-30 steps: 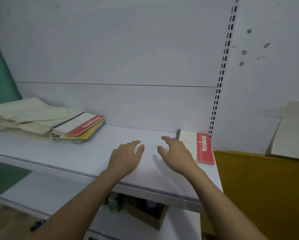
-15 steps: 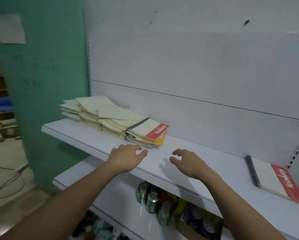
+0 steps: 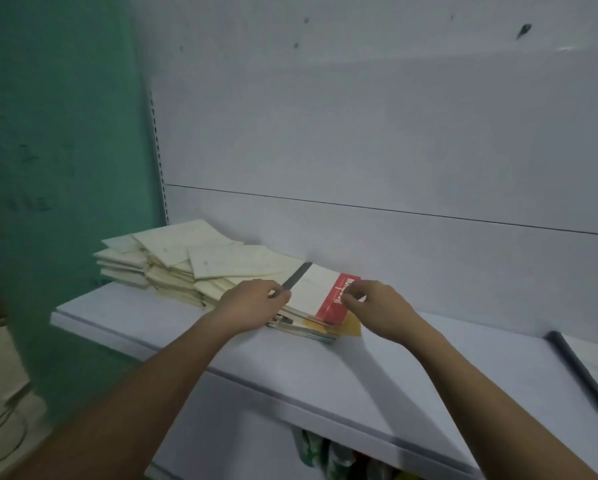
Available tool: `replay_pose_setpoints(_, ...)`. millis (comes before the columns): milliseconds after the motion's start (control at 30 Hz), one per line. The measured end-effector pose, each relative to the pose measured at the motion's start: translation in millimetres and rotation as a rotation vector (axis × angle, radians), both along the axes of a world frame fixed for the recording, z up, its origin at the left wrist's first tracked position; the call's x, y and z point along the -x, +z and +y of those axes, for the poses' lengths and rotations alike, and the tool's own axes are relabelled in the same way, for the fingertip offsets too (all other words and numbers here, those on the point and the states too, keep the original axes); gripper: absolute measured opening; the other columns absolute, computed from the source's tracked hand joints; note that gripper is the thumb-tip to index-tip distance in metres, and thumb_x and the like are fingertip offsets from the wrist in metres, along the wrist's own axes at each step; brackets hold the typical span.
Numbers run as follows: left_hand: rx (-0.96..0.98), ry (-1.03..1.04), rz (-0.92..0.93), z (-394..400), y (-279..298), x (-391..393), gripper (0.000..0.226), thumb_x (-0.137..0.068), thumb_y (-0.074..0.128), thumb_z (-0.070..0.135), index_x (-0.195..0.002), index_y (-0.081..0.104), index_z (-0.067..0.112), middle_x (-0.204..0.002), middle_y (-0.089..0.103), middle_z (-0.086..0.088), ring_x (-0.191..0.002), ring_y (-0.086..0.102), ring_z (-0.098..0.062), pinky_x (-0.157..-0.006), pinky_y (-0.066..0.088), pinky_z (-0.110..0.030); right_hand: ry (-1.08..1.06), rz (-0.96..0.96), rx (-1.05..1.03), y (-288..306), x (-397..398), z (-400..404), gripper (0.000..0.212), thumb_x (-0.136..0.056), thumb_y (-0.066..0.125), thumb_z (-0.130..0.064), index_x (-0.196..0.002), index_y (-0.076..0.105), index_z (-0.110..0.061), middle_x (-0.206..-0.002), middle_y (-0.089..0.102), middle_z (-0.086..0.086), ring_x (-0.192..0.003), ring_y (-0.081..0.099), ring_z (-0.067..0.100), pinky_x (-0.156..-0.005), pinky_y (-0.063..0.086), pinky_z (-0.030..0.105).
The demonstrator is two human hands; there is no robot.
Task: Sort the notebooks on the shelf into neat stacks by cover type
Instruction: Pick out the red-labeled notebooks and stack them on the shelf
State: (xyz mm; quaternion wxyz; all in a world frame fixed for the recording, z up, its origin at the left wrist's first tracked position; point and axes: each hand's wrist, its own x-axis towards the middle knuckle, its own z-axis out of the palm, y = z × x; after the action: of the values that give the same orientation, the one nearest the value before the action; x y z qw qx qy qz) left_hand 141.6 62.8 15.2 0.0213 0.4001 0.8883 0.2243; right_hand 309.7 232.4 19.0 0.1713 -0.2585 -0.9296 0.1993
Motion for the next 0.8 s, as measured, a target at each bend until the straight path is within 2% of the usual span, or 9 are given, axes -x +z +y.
replay_pose_setpoints(100, -0.055, 0.036, 0.077, 16.4, -16.7, 13.2, 0.038, -0.095, 0.044, 0.048, -0.122, 0.063, 0.030, -0.127, 0.063, 0.004, -0.117, 0.055, -0.019, -0.097, 0.045, -0.036, 0.016, 0.031, -0.056, -29.7, 40.0, 0.7, 0.037, -0.093, 0.048, -0.046, -0.119, 0.063, -0.025, -0.123, 0.062, -0.001, -0.107, 0.058, 0.019, -0.087, 0.050, 0.037)
replay_pose_setpoints(200, -0.073, 0.018, 0.200, 28.1, -30.3, 28.7, 0.042, -0.098, 0.046, 0.040, -0.134, 0.057, 0.021, -0.136, 0.057, 0.001, -0.128, 0.045, -0.022, -0.107, 0.036, -0.036, 0.044, -0.021, -0.156, -43.4, 77.1, 0.7, 0.054, -0.091, 0.048, -0.054, -0.136, 0.049, -0.024, -0.140, 0.049, 0.001, -0.127, 0.044, 0.023, -0.101, 0.040, 0.040)
replay_pose_setpoints(300, -0.082, 0.012, 0.115, 36.6, -32.5, 49.8, 0.042, -0.098, 0.046, 0.039, -0.134, 0.056, 0.021, -0.139, 0.055, 0.002, -0.131, 0.042, -0.021, -0.109, 0.033, -0.036, 0.038, -0.132, -0.207, -49.3, 103.7, 2.6, 0.073, -0.088, 0.041, -0.067, -0.147, 0.033, -0.025, -0.156, 0.028, 0.004, -0.144, 0.021, 0.028, -0.113, 0.022, 0.049)
replay_pose_setpoints(400, -0.040, -0.004, 0.087, 41.6, -34.6, 69.4, 0.040, -0.095, 0.043, 0.045, -0.125, 0.061, 0.027, -0.132, 0.060, 0.003, -0.124, 0.049, -0.021, -0.106, 0.037, -0.039, 0.028, -0.257, -0.170, -59.2, 119.5, 5.5, 0.091, -0.082, 0.028, -0.081, -0.153, 0.018, -0.025, -0.162, 0.010, 0.005, -0.149, 0.005, 0.031, -0.116, 0.010, 0.055)
replay_pose_setpoints(467, -0.082, -0.038, 0.050, 43.5, -33.9, 82.4, 0.045, -0.089, 0.036, 0.053, -0.112, 0.066, 0.029, -0.118, 0.067, 0.005, -0.111, 0.056, -0.022, -0.099, 0.043, -0.041, 0.041, -0.321, -0.179, -60.0, 123.7, 6.0, 0.097, -0.078, 0.024, -0.087, -0.152, 0.016, -0.025, -0.162, 0.012, 0.006, -0.148, 0.007, 0.032, -0.116, 0.011, 0.057)
replay_pose_setpoints(533, -0.181, -0.092, -0.009, 44.5, -34.6, 92.7, 0.046, -0.087, 0.035, 0.053, -0.106, 0.068, 0.027, -0.106, 0.070, 0.007, -0.101, 0.059, -0.019, -0.093, 0.047, -0.039, 0.053, -0.346, -0.194, -57.7, 121.9, 2.1, 0.092, -0.077, 0.028, -0.087, -0.146, 0.027, -0.025, -0.154, 0.028, 0.005, -0.144, 0.020, 0.032, -0.112, 0.020, 0.056)
replay_pose_setpoints(633, -0.283, -0.146, -0.130, 45.6, -30.8, 102.5, 0.032, -0.097, 0.046, 0.040, -0.101, 0.070, 0.020, -0.096, 0.069, 0.007, -0.088, 0.058, -0.011, -0.085, 0.046, -0.029, 0.061, -0.324, -0.219, -49.3, 116.3, -8.7, 0.072, -0.079, 0.029, -0.085, -0.114, 0.047, -0.025, -0.114, 0.050, -0.003, -0.114, 0.046, 0.026, -0.096, 0.038, 0.049)
replay_pose_setpoints(700, -0.313, -0.181, -0.243, 46.2, -22.6, 109.5, 0.032, -0.098, 0.046, 0.037, -0.094, 0.069, 0.016, -0.092, 0.068, 0.005, -0.084, 0.058, -0.012, -0.084, 0.047, -0.033, 0.036, -0.240, -0.136, -41.5, 115.6, -20.3, 0.068, -0.084, 0.029, -0.081, -0.108, 0.052, -0.022, -0.105, 0.054, -0.004, -0.101, 0.052, 0.022, -0.090, 0.043, 0.046)
replay_pose_setpoints(800, -0.415, -0.196, -0.631, 49.2, -13.1, 120.5, 0.032, -0.097, 0.049, 0.036, -0.100, 0.068, 0.009, -0.101, 0.070, -0.001, -0.084, 0.064, -0.016, -0.085, 0.052, -0.037, -0.040, 0.008, 0.093, -32.1, 120.4, -33.3, 0.063, -0.094, 0.034, -0.065, -0.120, 0.056, -0.012, -0.113, 0.064, 0.004, -0.100, 0.058, 0.022, -0.091, 0.048, 0.047)
